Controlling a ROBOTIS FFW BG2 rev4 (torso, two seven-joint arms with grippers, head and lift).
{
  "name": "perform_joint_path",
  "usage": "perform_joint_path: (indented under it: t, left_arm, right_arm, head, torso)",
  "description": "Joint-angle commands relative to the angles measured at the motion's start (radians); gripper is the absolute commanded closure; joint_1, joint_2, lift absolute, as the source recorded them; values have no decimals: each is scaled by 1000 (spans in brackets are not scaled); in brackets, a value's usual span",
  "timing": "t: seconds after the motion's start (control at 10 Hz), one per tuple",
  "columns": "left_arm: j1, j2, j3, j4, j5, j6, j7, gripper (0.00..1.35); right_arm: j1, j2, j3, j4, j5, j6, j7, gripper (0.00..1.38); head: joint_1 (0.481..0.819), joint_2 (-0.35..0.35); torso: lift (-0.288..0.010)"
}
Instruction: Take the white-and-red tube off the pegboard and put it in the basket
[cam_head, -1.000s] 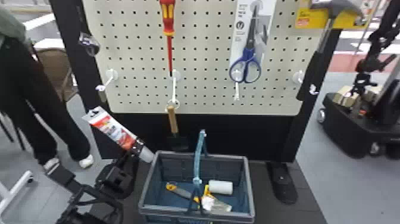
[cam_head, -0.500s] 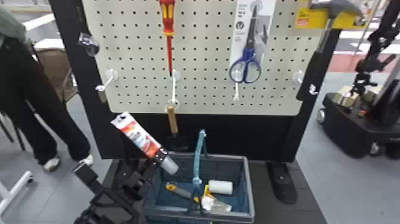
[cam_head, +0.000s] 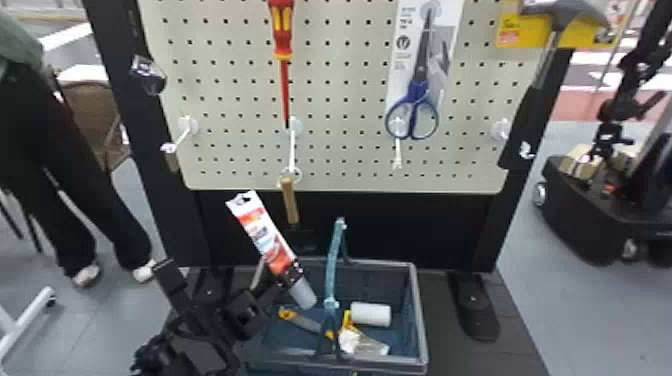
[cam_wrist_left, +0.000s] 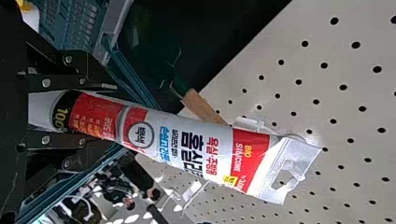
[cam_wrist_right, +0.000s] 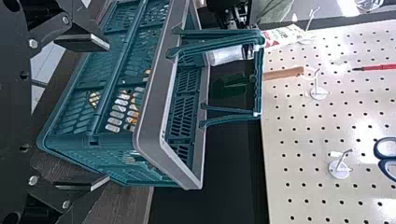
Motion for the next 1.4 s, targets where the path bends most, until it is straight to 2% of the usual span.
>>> perform_joint_path:
  t: [0.0, 0.2, 0.3, 0.4, 0.5, 0.6, 1.3]
  left_arm:
    - [-3, 0, -1, 8, -22, 18, -5, 1191]
    - [-14, 0, -2, 21, -46, 23, -15, 1190]
    - [-16, 0, 4, 21, -69, 17, -19, 1061]
    - [-18, 2, 4, 21, -83, -2, -23, 647]
    - [-18, 2, 4, 21, -83, -14, -25, 397]
    - [-18, 2, 4, 21, -83, -17, -25, 302]
    - [-25, 0, -4, 21, -91, -51, -32, 294]
  right_arm:
    - [-1, 1, 0, 0, 0, 0, 0, 294]
    - [-3, 1, 0, 0, -2, 0, 0, 294]
    - [-3, 1, 0, 0, -2, 0, 0, 294]
    - [-1, 1, 0, 0, -2, 0, 0, 294]
    - [-1, 0, 0, 0, -2, 2, 0, 295]
    - [-1, 0, 0, 0, -3, 3, 0, 294]
    - [-1, 0, 0, 0, -3, 3, 0, 294]
  head:
    - [549, 0]
    - [549, 0]
    - [549, 0]
    - [549, 0]
    - [549, 0]
    - [549, 0]
    - [549, 0]
  torso:
    - [-100]
    - [-100]
    - [-100]
    - [-100]
    - [-100]
    - [-100]
    - [-100]
